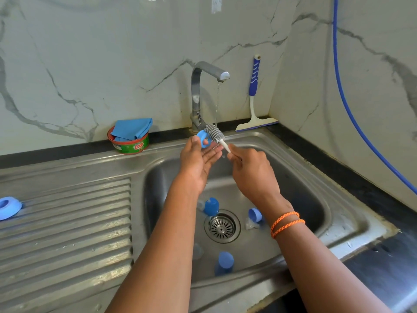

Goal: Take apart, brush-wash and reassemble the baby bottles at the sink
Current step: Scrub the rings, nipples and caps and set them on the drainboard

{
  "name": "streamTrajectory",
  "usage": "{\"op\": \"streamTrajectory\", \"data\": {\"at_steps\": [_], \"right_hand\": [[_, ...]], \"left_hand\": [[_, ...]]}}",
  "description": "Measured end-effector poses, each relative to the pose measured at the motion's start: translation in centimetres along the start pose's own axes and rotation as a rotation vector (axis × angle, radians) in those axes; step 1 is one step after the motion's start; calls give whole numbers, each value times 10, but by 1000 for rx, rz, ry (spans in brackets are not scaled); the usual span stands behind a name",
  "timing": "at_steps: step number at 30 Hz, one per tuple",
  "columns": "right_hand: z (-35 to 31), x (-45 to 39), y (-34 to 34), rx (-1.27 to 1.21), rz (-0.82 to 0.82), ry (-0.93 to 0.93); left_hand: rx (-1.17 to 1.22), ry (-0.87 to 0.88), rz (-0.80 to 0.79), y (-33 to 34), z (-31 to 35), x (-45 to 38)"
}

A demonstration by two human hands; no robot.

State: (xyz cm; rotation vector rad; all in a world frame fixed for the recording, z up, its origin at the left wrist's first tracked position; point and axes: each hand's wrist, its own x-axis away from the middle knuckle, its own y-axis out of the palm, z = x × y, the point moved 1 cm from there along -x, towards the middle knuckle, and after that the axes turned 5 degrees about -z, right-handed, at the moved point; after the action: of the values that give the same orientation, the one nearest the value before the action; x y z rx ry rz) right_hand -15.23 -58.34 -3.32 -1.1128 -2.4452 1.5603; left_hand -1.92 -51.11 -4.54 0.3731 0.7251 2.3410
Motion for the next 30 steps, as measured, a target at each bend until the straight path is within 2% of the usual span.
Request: {"op": "streamTrajectory", "data": {"at_steps": [4,10,19,27,30], "right_hand": [[-1,0,2,15,-12,-21],[8,-4,6,11,12,76],[1,-4,4,46,33,-49],[-3,-2,2,47,16,-64],[1,-1,0,55,17,9]], "left_hand": [[-36,35,33,-3,4,-2],[-127,19,21,5,1,1],[-164,34,31,2,-1,-2],[16,-75,40,2,4,2],[-91,10,-6,1,3,1]]}}
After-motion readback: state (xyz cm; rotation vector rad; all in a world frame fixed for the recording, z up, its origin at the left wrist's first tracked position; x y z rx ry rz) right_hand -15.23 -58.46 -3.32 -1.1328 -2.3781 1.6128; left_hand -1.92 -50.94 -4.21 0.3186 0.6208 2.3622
